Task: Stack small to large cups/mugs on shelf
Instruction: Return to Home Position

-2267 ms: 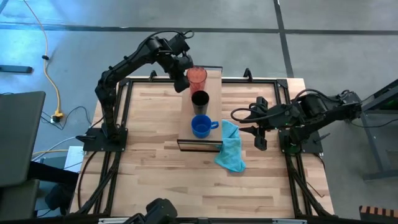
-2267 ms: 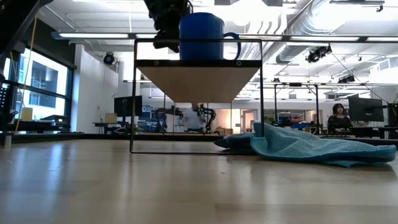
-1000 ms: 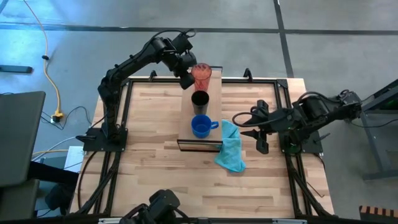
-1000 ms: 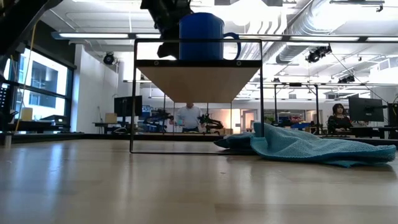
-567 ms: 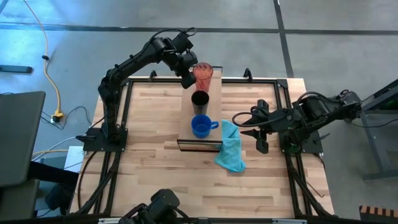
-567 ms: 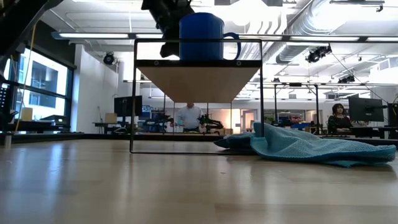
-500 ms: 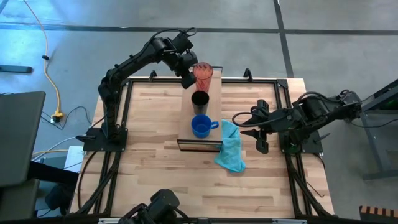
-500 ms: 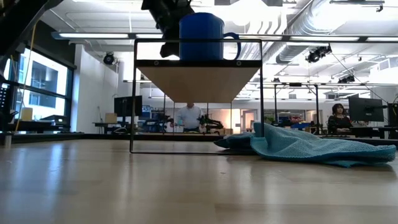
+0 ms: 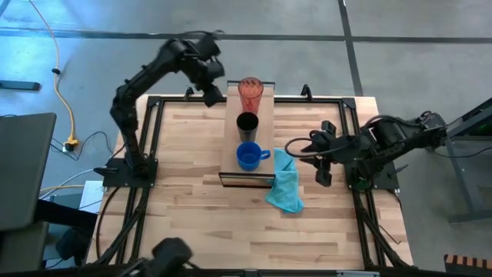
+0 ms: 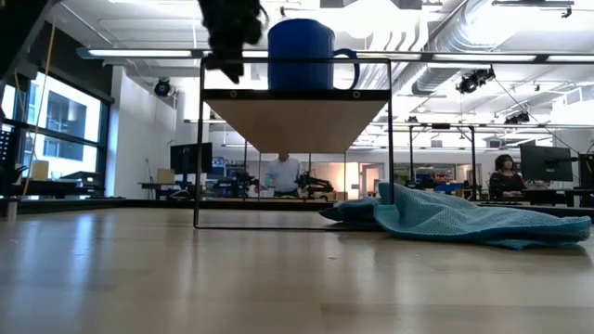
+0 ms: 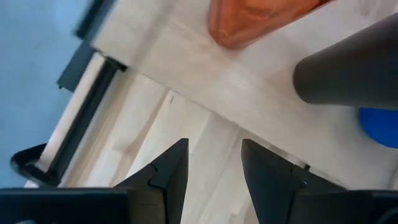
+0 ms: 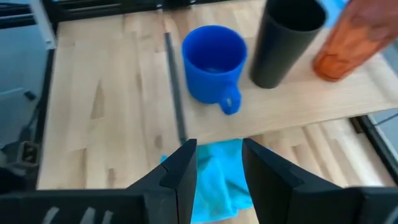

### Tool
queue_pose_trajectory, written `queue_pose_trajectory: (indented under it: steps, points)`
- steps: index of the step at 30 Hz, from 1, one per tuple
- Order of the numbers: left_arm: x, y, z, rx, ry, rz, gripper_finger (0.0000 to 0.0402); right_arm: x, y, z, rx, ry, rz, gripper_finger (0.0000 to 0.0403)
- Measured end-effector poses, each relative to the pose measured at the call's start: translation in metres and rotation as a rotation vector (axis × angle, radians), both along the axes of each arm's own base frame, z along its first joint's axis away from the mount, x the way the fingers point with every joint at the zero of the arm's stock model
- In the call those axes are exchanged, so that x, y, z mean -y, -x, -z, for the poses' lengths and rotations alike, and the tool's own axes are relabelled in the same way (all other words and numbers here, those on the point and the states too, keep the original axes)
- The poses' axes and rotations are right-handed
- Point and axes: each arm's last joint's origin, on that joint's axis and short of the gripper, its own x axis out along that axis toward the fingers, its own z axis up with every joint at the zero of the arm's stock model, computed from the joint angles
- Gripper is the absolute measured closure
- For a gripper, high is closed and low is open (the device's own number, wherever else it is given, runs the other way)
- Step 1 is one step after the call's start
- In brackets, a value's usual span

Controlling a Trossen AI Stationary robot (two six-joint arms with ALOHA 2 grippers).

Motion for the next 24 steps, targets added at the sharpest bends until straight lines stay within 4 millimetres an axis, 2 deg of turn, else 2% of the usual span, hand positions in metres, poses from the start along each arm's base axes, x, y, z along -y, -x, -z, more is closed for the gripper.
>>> queue_pose_trajectory:
  steps: [5,9,13,17,24]
  points:
    - [0.019,0.036,-0.039,0.127,-0.060,-0.027,0.0263,0.006,-0.002,-0.001,0.015,0.056,0.047,0.0284]
    - [0.051,0.061,-0.076,0.271,-0.179,0.040,0.0263,0.010,-0.007,-0.008,0.091,0.135,0.022,0.0284]
    - [0.086,0.092,-0.112,0.422,-0.363,0.102,0.0263,0.017,-0.008,-0.026,0.240,0.223,-0.031,0.0284]
    - [0.123,0.123,-0.142,0.564,-0.539,0.128,0.0263,0.025,0.006,-0.046,0.374,0.285,-0.053,0.0284]
    - [0.185,0.178,-0.178,0.799,-0.809,0.097,0.0263,0.037,0.049,-0.075,0.595,0.277,-0.027,0.0284]
